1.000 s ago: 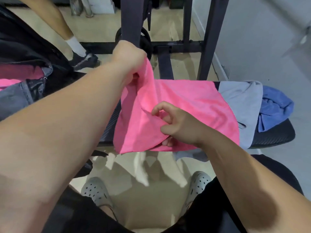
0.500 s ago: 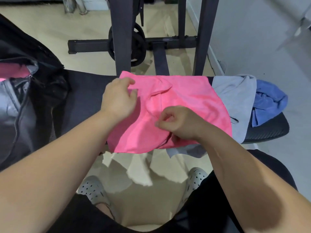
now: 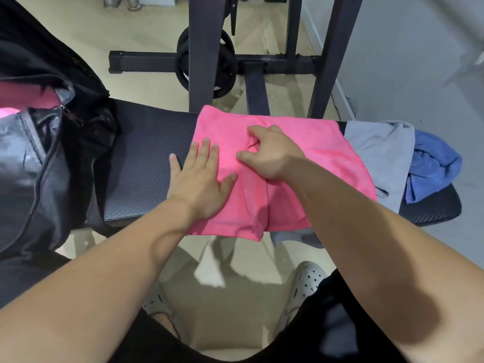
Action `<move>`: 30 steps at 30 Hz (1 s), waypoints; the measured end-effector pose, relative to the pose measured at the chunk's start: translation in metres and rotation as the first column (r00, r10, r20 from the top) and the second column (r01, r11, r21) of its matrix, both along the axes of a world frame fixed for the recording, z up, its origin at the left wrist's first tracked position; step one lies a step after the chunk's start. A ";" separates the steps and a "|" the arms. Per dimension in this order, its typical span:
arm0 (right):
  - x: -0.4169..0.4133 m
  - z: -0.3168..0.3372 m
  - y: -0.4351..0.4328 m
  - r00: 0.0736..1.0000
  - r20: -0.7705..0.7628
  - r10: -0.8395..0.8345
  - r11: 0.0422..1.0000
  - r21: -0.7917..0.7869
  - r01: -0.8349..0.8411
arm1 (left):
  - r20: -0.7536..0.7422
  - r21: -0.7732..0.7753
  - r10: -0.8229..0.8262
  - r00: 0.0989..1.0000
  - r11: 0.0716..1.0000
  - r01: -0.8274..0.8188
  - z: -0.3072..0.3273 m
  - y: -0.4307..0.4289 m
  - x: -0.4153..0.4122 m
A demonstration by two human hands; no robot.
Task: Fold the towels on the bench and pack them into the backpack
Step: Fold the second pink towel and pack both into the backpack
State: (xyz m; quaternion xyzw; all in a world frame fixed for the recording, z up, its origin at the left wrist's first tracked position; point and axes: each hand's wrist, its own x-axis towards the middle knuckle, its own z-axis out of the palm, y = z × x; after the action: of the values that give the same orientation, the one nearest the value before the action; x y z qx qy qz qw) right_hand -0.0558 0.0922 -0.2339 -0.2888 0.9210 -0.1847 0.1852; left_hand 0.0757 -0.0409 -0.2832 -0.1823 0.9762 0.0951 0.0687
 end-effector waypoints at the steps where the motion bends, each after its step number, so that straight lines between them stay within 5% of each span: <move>1: -0.001 -0.001 -0.004 1.000 -0.013 0.007 1.000 0.006 -0.006 | 0.004 -0.003 0.002 1.000 1.000 -0.002 0.000 -0.002 0.000; 7: -0.009 -0.008 -0.027 1.000 -0.014 -0.017 0.999 0.048 0.017 | 0.073 -0.048 -0.007 0.997 0.999 0.010 0.002 -0.029 0.008; 18: 0.013 -0.010 -0.061 0.975 0.222 -0.018 0.946 -0.311 0.088 | 0.136 -0.138 0.008 0.991 0.990 0.010 0.007 -0.111 0.048; 20: 0.010 -0.007 -0.058 0.962 0.271 -0.043 0.935 -0.327 0.134 | 0.083 -0.187 0.002 0.997 0.982 0.014 0.011 -0.105 0.046; 25: 0.008 -0.010 -0.048 0.933 0.356 -0.051 0.924 -0.337 0.179 | -0.340 -0.065 -0.063 0.938 0.997 0.043 0.029 -0.041 0.040; 30: 0.006 -0.019 -0.040 0.881 0.467 -0.077 0.883 -0.378 0.278 | -0.212 0.078 -0.109 0.971 0.989 0.128 0.021 0.014 0.041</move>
State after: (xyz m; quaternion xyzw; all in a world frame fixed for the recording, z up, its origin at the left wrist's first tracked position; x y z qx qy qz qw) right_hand -0.0496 0.0519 -0.2527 -0.1858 0.8135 -0.4619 0.3006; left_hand 0.1164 -0.0266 -0.2626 -0.1097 0.9818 0.1538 -0.0194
